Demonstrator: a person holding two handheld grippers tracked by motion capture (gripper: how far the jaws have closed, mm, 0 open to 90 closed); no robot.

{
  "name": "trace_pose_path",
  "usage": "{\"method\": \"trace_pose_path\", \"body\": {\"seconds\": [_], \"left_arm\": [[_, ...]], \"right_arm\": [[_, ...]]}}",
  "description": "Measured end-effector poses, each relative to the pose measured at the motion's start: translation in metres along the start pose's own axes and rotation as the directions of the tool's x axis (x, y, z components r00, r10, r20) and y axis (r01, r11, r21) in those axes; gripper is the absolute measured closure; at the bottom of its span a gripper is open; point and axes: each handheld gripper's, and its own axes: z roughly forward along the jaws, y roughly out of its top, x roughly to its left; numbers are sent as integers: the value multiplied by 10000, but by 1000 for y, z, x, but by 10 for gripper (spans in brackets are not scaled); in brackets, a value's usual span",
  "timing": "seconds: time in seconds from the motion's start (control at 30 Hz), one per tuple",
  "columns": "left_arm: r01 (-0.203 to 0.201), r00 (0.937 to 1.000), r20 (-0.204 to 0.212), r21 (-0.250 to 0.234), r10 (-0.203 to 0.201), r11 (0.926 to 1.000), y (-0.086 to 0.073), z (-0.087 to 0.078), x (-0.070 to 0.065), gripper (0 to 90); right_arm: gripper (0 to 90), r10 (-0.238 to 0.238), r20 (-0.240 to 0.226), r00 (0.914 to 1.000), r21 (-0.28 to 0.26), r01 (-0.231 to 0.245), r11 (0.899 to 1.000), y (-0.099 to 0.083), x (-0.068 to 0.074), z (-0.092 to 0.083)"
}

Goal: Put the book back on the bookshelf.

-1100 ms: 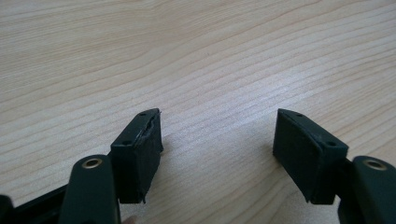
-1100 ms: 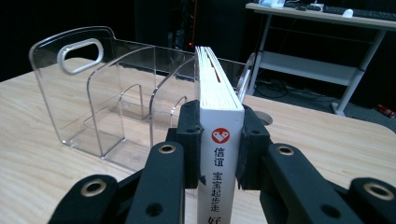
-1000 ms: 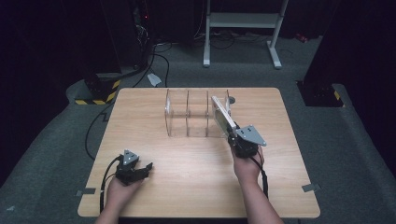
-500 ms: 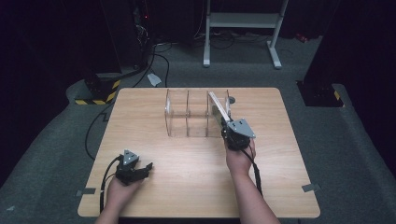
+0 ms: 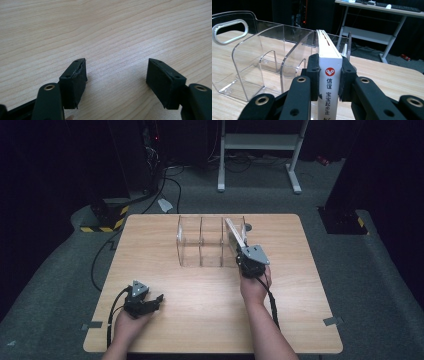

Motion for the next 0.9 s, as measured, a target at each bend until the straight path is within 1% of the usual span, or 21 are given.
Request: {"method": "trace_pose_path", "body": {"seconds": [0.13, 0.47, 0.5, 0.57, 0.73, 0.8, 0.9], "left_arm": [[15, 10000, -1, 0, -15, 10000, 0, 0, 0, 329], [11, 10000, -3, 2, -11, 10000, 0, 0, 0, 330], [10, 10000, -5, 0, -10, 10000, 0, 0, 0, 330], [-2, 10000, -7, 1, 2, 10000, 0, 0, 0, 330], [-7, 10000, -6, -3, 7, 10000, 0, 0, 0, 332], [-6, 10000, -6, 14, 6, 10000, 0, 0, 0, 332], [1, 10000, -17, 6, -1, 10000, 0, 0, -1, 334]], "right_arm": [[751, -28, 121, 9999, -89, 29, 10000, -1, 1, 1], [747, 328, 194, 9993, -275, -323, 9991, -12, -1, 0], [747, 331, 205, 9992, -261, -326, 9991, -13, -1, 0], [746, 496, 210, 9985, -189, -492, 9986, -15, -1, -1], [743, 382, 169, 9991, -90, -380, 9992, -18, 0, -6], [743, 455, 190, 9988, -18, -455, 9990, -20, 0, -7], [743, 708, 206, 9973, 1, -708, 9975, -23, 1, -10]]}}
